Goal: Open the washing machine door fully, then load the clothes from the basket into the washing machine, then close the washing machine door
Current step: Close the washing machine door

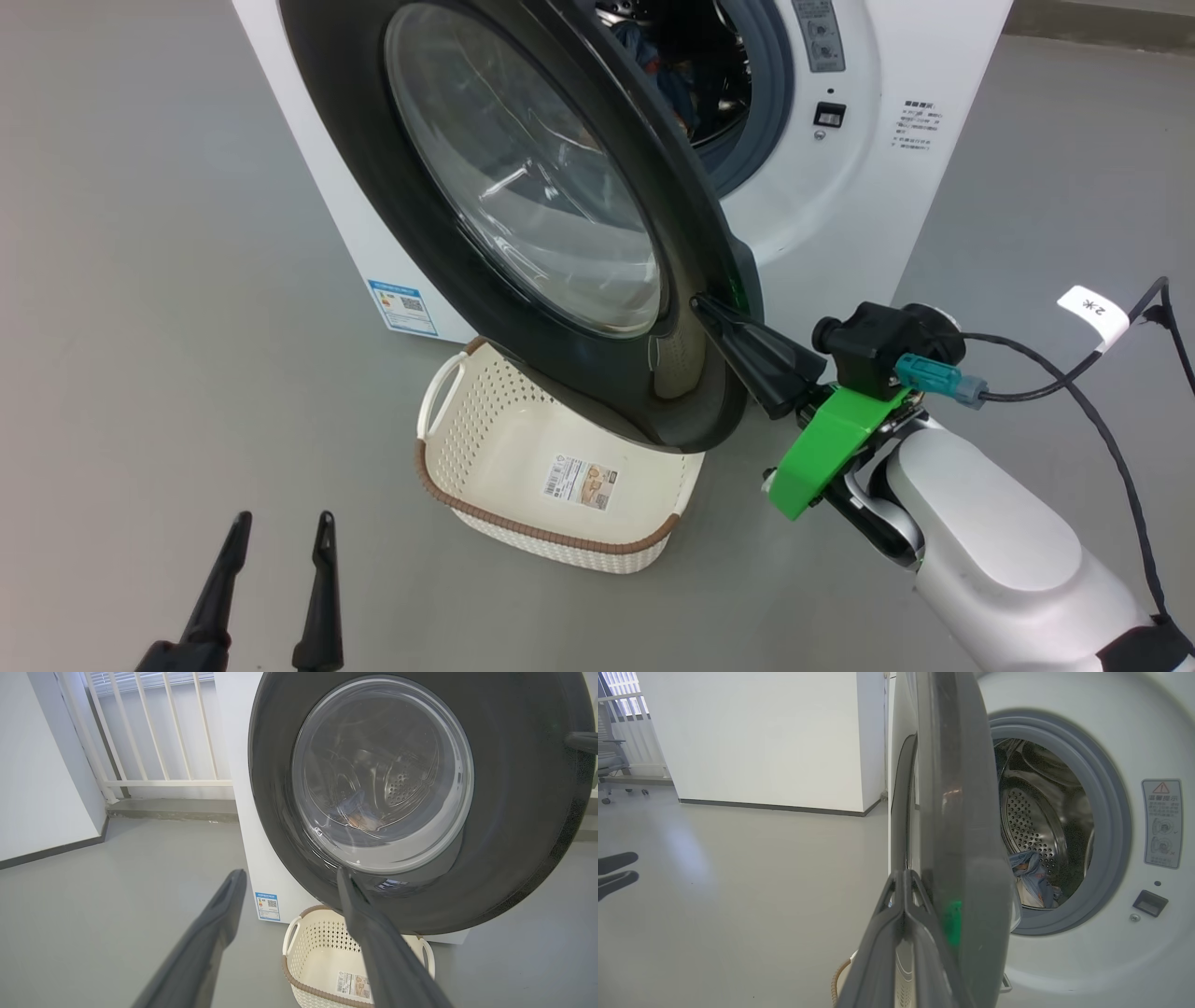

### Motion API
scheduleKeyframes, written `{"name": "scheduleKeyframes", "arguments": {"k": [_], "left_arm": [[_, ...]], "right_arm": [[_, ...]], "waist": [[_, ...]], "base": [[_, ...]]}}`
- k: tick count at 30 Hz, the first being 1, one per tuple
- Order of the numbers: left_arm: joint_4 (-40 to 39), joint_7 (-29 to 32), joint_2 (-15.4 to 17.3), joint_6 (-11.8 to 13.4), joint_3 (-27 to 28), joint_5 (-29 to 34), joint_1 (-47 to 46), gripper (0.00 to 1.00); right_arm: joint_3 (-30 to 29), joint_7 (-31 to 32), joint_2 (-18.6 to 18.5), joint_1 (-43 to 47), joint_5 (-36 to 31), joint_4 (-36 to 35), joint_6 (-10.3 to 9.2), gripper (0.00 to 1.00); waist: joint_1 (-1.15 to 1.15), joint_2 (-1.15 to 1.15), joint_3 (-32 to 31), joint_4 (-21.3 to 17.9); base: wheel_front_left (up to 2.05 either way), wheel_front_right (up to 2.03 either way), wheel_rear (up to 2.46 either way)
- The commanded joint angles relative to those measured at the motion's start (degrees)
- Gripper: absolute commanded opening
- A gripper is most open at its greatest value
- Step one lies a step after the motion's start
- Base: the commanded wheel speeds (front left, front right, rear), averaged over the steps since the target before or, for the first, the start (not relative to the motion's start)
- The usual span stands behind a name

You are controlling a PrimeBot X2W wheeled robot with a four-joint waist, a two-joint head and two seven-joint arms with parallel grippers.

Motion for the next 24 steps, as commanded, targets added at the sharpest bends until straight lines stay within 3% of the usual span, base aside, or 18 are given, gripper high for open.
{"name": "scheduleKeyframes", "arguments": {"k": [1,24], "left_arm": [[-1.0,-0.6,0.7,0.5,1.8,0.3,-2.7,1.00],[-1.8,-0.7,-3.1,-0.9,1.8,2.4,-6.1,1.00]], "right_arm": [[0.2,-0.5,0.4,-1.1,0.6,-0.8,0.09,0.00],[-5.2,-1.8,-4.6,-10.4,2.0,7.6,0.09,0.00]], "waist": [[0.00,0.00,0.1,0.0],[0.00,0.00,6.6,1.6]], "base": [[0.00,0.00,0.00],[0.00,0.00,0.00]]}}
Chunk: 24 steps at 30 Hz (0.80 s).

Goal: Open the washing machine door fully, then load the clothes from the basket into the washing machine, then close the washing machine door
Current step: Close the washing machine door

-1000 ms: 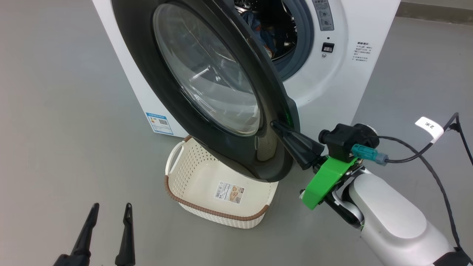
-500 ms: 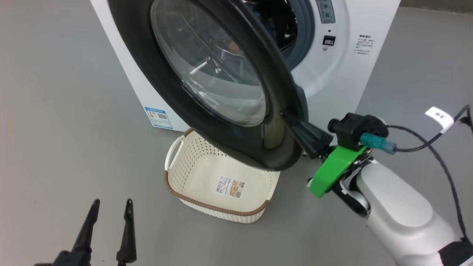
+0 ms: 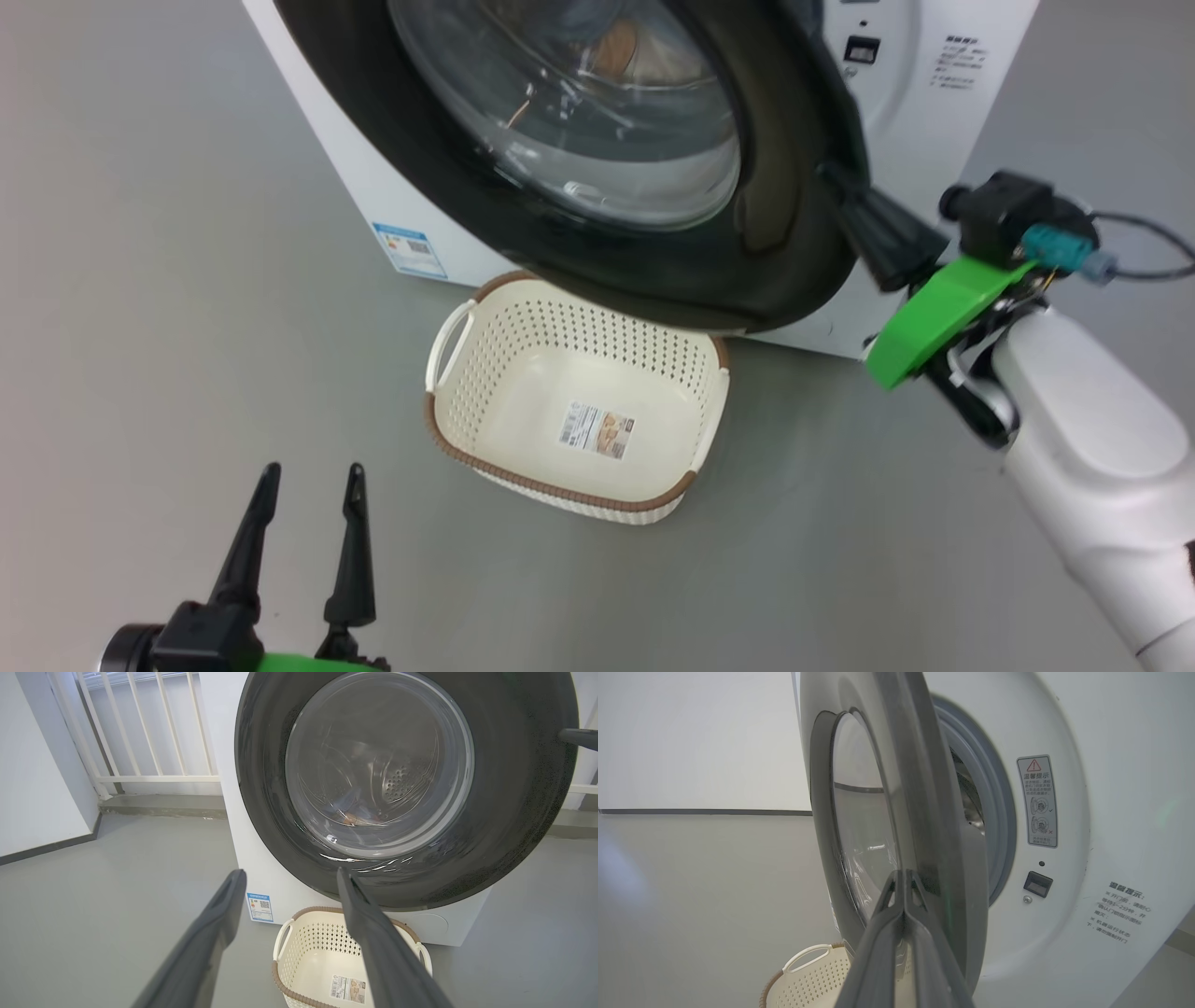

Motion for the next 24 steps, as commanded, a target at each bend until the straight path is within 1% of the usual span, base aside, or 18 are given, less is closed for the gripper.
{"name": "scheduleKeyframes", "arguments": {"k": [1,13,24], "left_arm": [[-1.7,-0.5,0.4,-0.4,1.9,0.5,-2.3,1.00],[-1.5,-0.5,-2.9,-2.4,1.4,2.1,-5.4,1.00],[-0.8,-0.5,-4.1,-2.9,1.3,2.0,-6.7,1.00]], "right_arm": [[-0.3,-0.6,-0.3,-1.6,0.9,-0.5,0.07,0.00],[-0.9,-0.7,-4.2,-9.8,0.5,3.3,0.07,0.00],[0.4,-0.7,-7.9,-15.6,0.9,5.7,0.07,0.00]], "waist": [[0.00,-0.01,1.3,0.8],[0.00,-0.01,6.5,4.2],[0.00,-0.01,9.3,5.9]], "base": [[0.00,0.00,0.00],[0.00,0.00,0.00],[0.00,0.00,0.00]]}}
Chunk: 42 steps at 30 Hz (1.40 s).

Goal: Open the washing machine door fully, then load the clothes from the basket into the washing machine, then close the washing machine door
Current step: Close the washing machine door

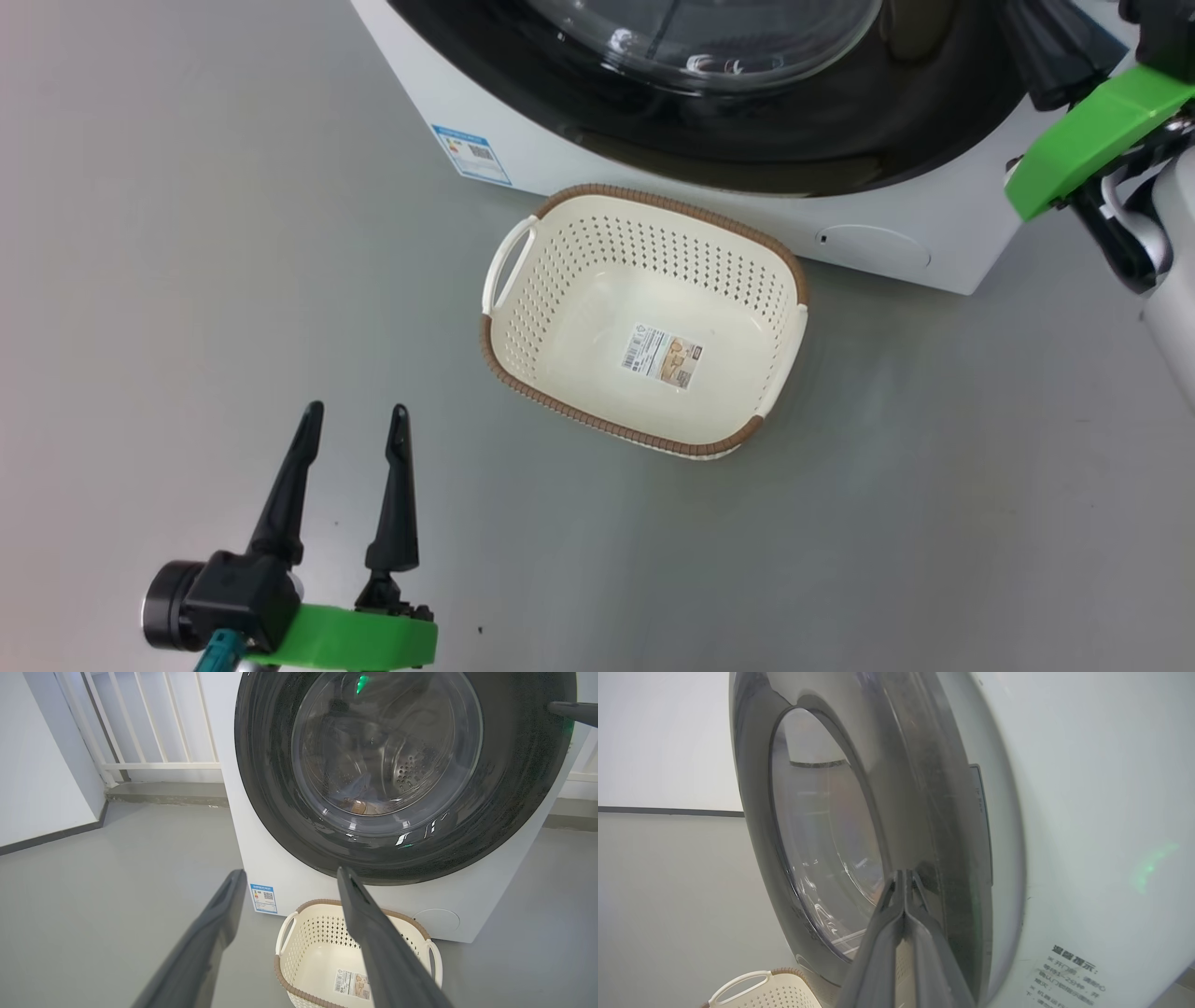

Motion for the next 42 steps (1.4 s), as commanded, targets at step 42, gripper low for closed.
{"name": "scheduleKeyframes", "arguments": {"k": [42], "left_arm": [[1.1,-0.5,0.7,-1.5,5.0,2.8,-1.1,1.00]], "right_arm": [[-6.4,-0.4,1.2,20.7,-1.2,-17.9,0.07,0.00]], "waist": [[0.00,0.00,-5.6,-7.8]], "base": [[0.00,0.00,0.00]]}}
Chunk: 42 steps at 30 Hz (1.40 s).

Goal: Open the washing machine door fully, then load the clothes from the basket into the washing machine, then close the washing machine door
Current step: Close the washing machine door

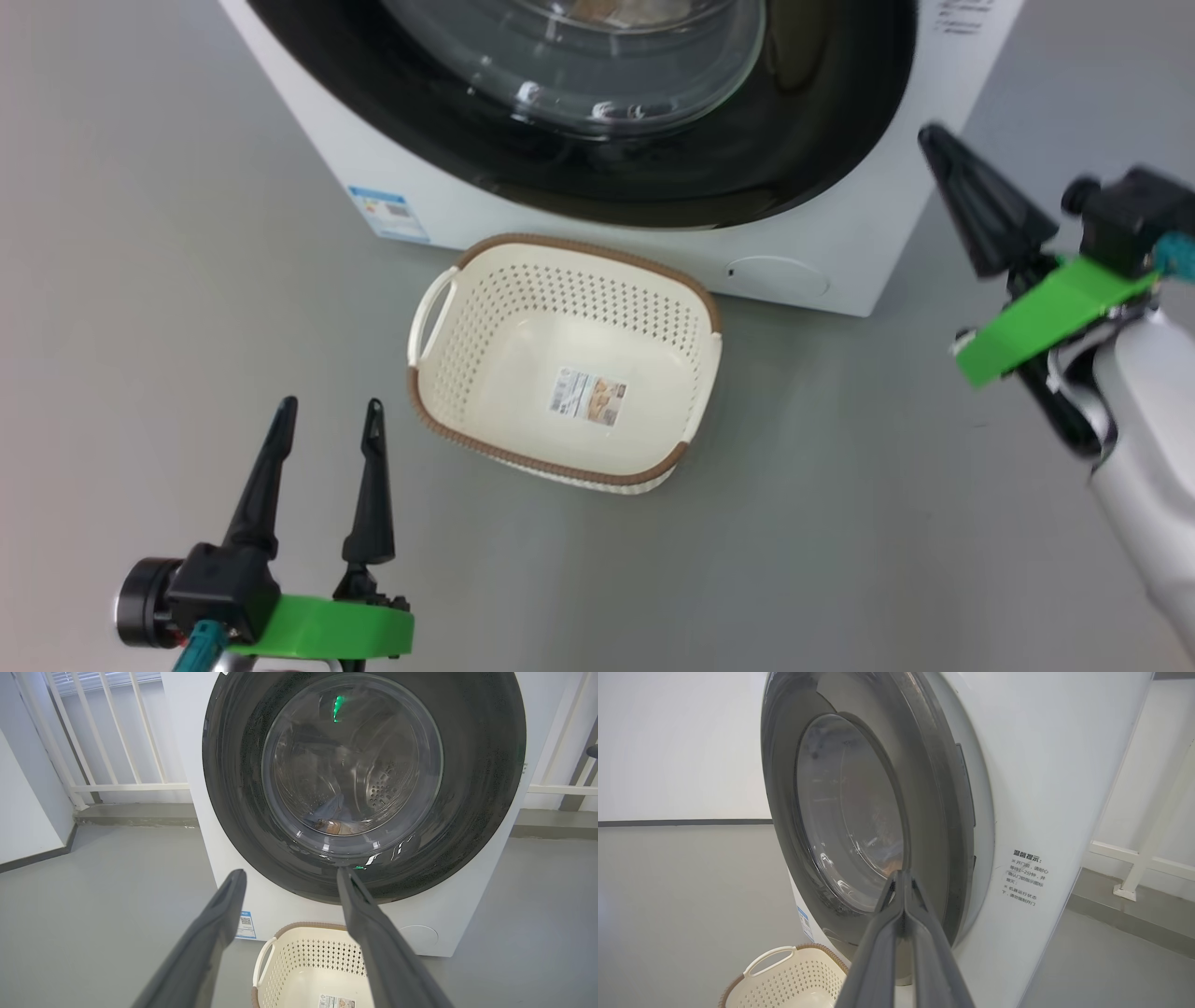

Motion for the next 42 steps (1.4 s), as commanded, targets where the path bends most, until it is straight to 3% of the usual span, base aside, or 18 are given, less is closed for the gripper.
{"name": "scheduleKeyframes", "arguments": {"k": [1,4,5,6,7,24,32,42], "left_arm": [[-0.8,-0.5,1.0,-0.3,2.2,0.5,0.1,1.00],[-0.4,-0.5,1.2,-0.6,2.6,0.8,0.6,1.00],[-0.2,-0.5,1.3,-0.8,2.8,0.9,0.8,1.00],[-0.1,-0.5,1.4,-0.9,2.9,0.9,1.0,1.00],[0.1,-0.5,1.6,-1.1,3.0,1.0,1.2,1.00],[2.1,-0.4,3.6,-2.3,3.7,0.3,4.8,1.00],[2.5,0.9,4.6,-2.3,4.2,-0.8,7.1,1.00],[1.2,2.1,5.8,-1.5,5.3,-1.8,9.2,1.00]], "right_arm": [[-0.1,-0.3,0.5,1.9,-0.5,-1.8,0.08,0.00],[-2.3,-0.3,1.8,6.6,-1.6,-4.0,0.08,0.02],[-3.0,-0.3,2.2,8.2,-2.1,-4.7,0.08,0.27],[-3.5,-0.3,2.8,9.7,-2.3,-5.3,0.08,0.45],[-4.1,-0.3,3.5,11.1,-2.3,-6.2,0.08,1.00],[-17.3,-0.3,9.8,31.1,-8.2,-15.7,0.08,1.00],[-23.6,-0.3,14.8,39.2,-11.2,-19.3,0.08,1.00],[-27.0,-0.3,18.8,45.9,-13.4,-22.2,0.08,1.00]], "waist": [[0.01,0.00,-1.6,-1.6],[0.01,0.00,-3.0,-2.7],[0.01,0.00,-3.5,-3.0],[0.01,0.00,-4.0,-3.4],[0.01,0.00,-4.5,-3.8],[0.01,0.00,-11.2,-8.5],[0.01,0.00,-14.8,-11.4],[0.01,0.00,-16.8,-14.4]], "base": [[0.00,0.00,0.00],[0.00,0.00,0.00],[0.00,0.00,0.00],[0.00,0.00,0.00],[0.00,0.00,0.00],[0.00,0.00,0.00],[0.00,0.00,0.00],[0.00,0.00,0.00]]}}
